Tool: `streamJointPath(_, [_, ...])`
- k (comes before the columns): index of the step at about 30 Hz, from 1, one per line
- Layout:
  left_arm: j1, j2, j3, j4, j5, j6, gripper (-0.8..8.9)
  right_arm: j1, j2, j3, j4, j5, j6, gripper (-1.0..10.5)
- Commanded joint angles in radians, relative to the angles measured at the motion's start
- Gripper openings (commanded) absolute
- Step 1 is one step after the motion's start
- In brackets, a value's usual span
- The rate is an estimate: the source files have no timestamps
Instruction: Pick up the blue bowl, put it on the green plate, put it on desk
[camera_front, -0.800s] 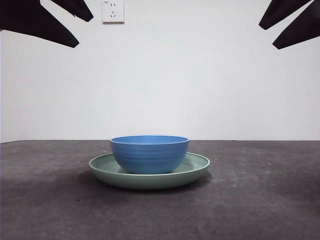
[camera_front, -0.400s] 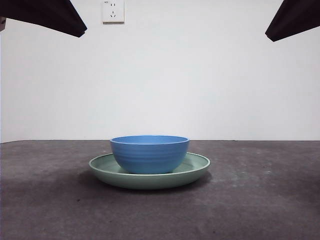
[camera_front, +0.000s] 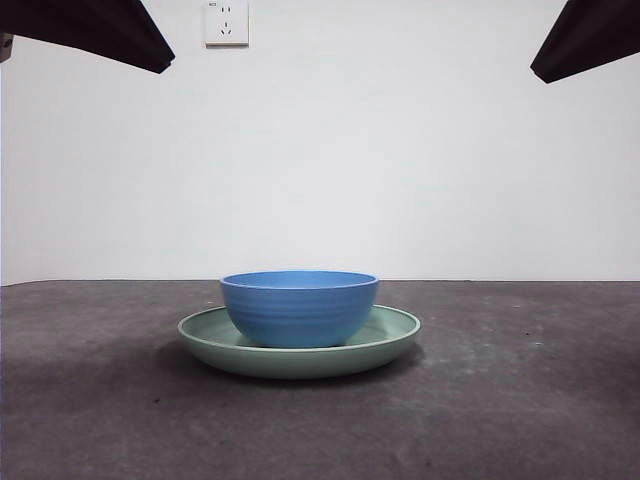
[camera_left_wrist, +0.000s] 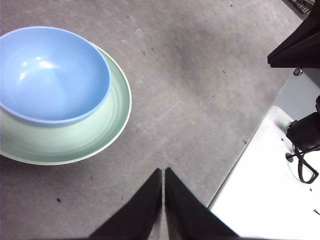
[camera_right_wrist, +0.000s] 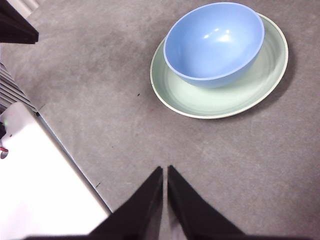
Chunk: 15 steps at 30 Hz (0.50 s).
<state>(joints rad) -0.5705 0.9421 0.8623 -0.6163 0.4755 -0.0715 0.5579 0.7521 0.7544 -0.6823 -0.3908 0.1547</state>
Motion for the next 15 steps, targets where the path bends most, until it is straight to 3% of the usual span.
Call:
streamJointPath(1, [-0.006,0.005,0.008,0.011,0.005,0.007,0.09,0.007,0.004,0.004,0.010,-0.001,0.001,0.1])
streamJointPath(7, [0.002,-0.022,0.008,0.013,0.001,0.013,0.09,0.007,0.004,0.004,0.010,-0.001,0.001,0.1])
streamJointPath(9, [0.023,-0.059,0.008,0.011,-0.017,0.093,0.09,0.007,0.004,0.004,0.010,-0.001,0.001,0.1])
streamJointPath(11, [0.062,-0.104,0.007,0.029,-0.049,0.135,0.09,0.007,0.004,0.004,0.010,-0.001,0.001,0.1])
streamJointPath(15, [0.197,-0.218,-0.017,0.157,-0.145,0.140,0.09,0.007,0.004,0.004,0.010,-0.001,0.001,0.1])
